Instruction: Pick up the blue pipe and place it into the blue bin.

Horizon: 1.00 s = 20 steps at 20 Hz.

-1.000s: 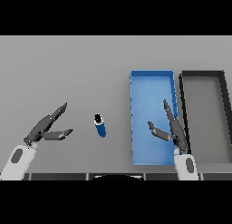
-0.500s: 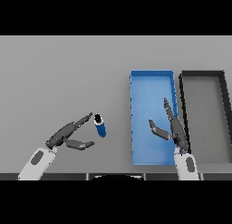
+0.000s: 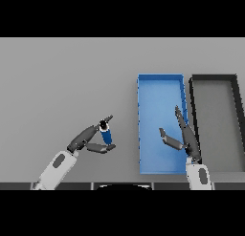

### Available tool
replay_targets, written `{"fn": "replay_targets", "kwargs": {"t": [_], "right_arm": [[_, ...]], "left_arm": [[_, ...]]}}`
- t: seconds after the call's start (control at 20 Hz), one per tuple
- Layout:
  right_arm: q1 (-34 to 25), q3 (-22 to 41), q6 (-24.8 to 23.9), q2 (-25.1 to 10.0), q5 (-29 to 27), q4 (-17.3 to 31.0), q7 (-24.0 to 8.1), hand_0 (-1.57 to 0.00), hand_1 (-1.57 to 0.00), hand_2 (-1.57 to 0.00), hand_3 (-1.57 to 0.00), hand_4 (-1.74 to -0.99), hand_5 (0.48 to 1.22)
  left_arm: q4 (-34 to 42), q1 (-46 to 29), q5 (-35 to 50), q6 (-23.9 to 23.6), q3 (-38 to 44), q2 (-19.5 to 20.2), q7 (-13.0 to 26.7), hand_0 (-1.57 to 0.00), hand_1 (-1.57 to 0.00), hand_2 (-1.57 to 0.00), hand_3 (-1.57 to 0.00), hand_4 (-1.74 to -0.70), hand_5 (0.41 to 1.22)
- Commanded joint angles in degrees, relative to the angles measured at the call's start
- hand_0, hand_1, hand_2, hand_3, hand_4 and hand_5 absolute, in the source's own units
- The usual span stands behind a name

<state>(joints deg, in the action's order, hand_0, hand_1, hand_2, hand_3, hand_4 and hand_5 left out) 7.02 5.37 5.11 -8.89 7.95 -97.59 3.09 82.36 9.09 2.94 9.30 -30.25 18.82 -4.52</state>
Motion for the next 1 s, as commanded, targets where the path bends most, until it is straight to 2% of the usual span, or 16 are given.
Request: {"fn": "replay_targets", "kwargs": {"t": [0.0,0.1,0.25,0.3,0.35,0.4,0.45,0.5,0.55,0.6,0.75,0.95], "right_arm": [[-0.66,-0.05,0.02,0.35,-0.34,0.39,-1.16,0.0,0.0,0.0,0.0,-1.324,0.662],[-0.12,0.06,-0.24,0.3,0.05,-0.09,-1.09,0.0,0.0,0.0,0.0,-1.323,0.665],[0.28,0.1,-0.25,0.35,0.0,-0.43,-0.85,0.0,0.0,0.0,0.0,-1.321,0.664],[-0.13,0.23,-0.26,0.65,0.1,0.32,-1.12,0.0,0.0,0.0,0.0,-1.322,0.664],[0.43,0.72,-0.46,1.01,0.5,-0.36,-0.83,0.0,0.0,0.0,0.0,-1.32,0.664],[-0.11,0.6,-0.66,1.18,0.59,0.28,-1.03,0.0,0.0,0.0,0.0,-1.319,0.663],[-0.48,0.07,-0.3,0.7,-0.09,0.2,-0.8,0.0,0.0,0.0,0.0,-1.322,0.666],[-0.8,0.03,-0.39,0.36,0.43,0.94,-1.18,0.0,0.0,0.0,0.0,-1.319,0.666],[-0.48,0.18,-0.49,0.36,0.73,0.81,-0.36,0.0,0.0,0.0,0.0,-1.313,0.665],[-0.55,-0.24,-0.29,-0.13,0.42,0.78,-0.26,0.0,0.0,0.0,0.0,-1.309,0.664],[-0.73,0.32,-0.1,0.2,0.5,0.38,-1.13,0.0,0.0,0.0,0.0,-1.302,0.666],[-1.38,0.05,-0.61,-0.1,1.18,1.18,-1.11,0.0,0.0,0.0,0.0,-1.281,0.662]], "left_arm": [[-1.63,1.15,-1.13,-0.56,-0.25,-0.82,-0.23,0.0,0.0,0.0,0.0,-1.18,0.492],[-2.74,1.35,-2.19,-1.08,-1.01,-2.11,-1.33,0.0,0.0,0.0,0.0,-1.16,0.491],[-4.39,2.02,0.72,0.78,-0.4,-4.3,-2.17,0.0,0.0,-0.02,-0.02,-1.22,0.536],[-4.66,2.09,1.21,0.98,-0.34,-4.89,-2.31,0.0,0.0,-0.08,-0.07,-1.24,0.566],[-5.4,2.51,1.43,0.77,-0.3,-5.94,-2.12,0.0,-0.09,-0.21,-0.2,-1.28,0.607],[-5.47,2.77,2.48,1.02,-0.11,-6.91,-1.4,-0.09,-0.25,-0.39,-0.47,-1.31,0.73],[-5.5,2.32,3.65,1.4,0.42,-7.15,-2.31,-0.34,-0.5,-0.63,-0.69,-1.39,0.828],[-5.88,1.92,3.89,1.29,0.22,-7.84,-2.41,-0.59,-0.71,-0.82,-0.84,-1.45,0.906],[-5.92,1.73,3.87,1.79,0.12,-8.11,-3.42,-0.78,-0.89,-0.97,-0.98,-1.51,0.969],[-6.14,2.14,4.11,2.02,0.36,-8.39,-2.79,-0.94,-1.02,-1.09,-1.1,-1.55,1.02],[-4.71,1.37,2.35,0.15,-1.11,-8.12,-3.56,-1.25,-1.29,-1.32,-1.31,-1.64,1.118],[-1.91,0.99,2.34,-0.57,-1.8,-8.42,-4.42,-1.44,-1.46,-1.47,-1.42,-1.69,1.179]]}}
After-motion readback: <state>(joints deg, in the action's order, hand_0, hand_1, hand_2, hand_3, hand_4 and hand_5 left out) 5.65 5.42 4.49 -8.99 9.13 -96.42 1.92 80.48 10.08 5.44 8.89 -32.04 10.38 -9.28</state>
